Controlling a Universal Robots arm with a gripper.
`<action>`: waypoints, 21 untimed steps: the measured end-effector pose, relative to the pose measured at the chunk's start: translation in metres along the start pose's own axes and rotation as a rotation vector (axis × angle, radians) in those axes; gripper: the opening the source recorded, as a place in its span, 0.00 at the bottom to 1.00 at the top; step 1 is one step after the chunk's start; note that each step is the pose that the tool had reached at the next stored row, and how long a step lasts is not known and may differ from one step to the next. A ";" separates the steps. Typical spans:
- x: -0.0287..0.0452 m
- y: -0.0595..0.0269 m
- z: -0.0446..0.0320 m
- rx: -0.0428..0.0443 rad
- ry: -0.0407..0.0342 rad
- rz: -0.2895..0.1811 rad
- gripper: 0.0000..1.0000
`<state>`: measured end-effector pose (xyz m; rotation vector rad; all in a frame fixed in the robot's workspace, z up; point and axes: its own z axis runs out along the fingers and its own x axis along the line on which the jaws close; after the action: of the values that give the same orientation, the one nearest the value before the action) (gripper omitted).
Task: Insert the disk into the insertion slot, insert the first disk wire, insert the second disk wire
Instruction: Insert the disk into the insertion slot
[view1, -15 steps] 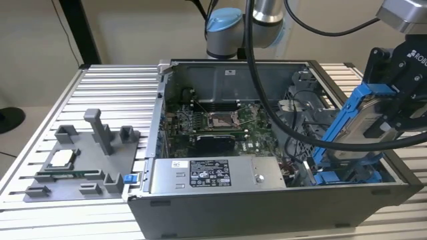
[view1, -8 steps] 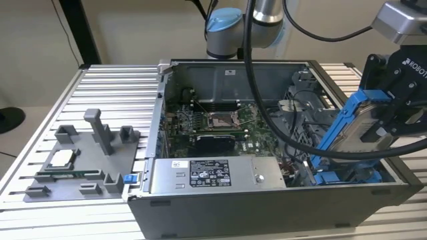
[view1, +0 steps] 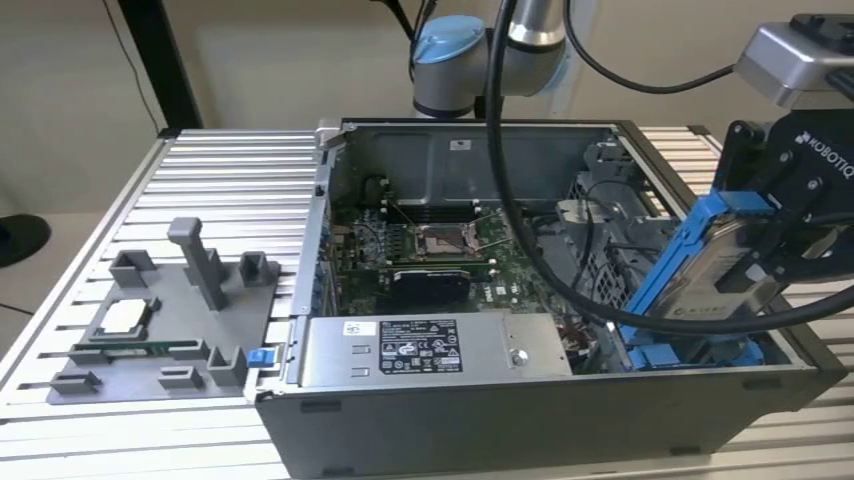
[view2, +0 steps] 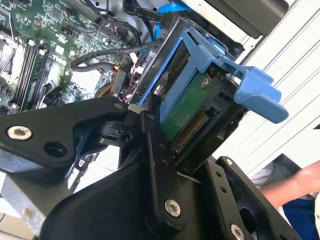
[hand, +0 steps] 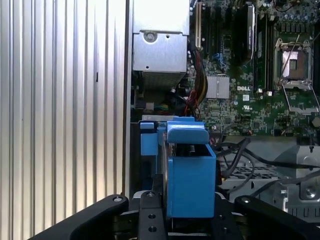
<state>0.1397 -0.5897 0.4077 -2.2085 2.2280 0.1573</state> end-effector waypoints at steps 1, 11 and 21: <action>0.0000 -0.0001 0.0008 0.0000 -0.0001 0.000 0.00; 0.0006 -0.0016 0.0081 -0.0002 -0.0012 0.000 0.00; 0.0017 -0.0028 0.0245 0.0000 -0.0034 0.000 0.00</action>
<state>0.1407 -0.5897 0.3831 -2.2068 2.2260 0.1610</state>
